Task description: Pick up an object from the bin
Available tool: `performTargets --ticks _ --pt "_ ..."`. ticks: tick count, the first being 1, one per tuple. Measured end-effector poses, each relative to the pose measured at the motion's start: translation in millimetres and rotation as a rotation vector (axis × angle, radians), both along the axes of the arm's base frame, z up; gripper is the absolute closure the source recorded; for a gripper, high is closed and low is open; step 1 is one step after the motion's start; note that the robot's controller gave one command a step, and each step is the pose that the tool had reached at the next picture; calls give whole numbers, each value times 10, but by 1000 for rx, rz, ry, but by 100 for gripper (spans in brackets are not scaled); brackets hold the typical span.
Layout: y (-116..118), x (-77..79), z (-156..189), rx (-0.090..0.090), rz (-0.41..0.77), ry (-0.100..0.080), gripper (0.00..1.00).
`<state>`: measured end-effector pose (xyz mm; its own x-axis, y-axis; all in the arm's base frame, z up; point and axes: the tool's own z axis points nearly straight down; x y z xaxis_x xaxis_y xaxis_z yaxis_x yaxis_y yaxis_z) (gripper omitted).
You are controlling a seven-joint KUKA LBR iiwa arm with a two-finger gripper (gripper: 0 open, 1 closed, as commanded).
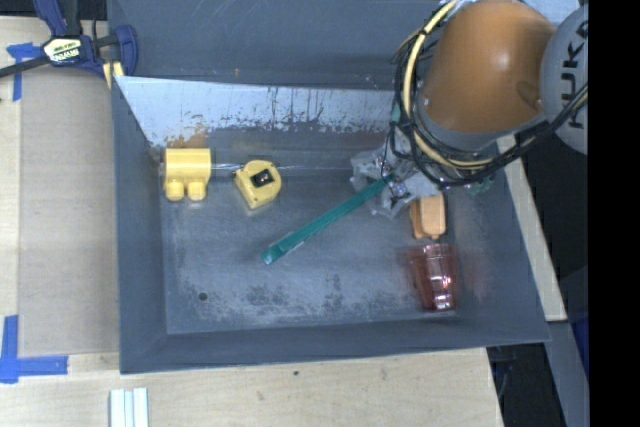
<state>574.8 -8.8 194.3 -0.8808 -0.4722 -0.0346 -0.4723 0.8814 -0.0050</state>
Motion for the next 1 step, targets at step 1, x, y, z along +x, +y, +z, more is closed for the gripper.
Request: performTargets --ticks 1 --pt "50 26 63 0 17 -3 100"
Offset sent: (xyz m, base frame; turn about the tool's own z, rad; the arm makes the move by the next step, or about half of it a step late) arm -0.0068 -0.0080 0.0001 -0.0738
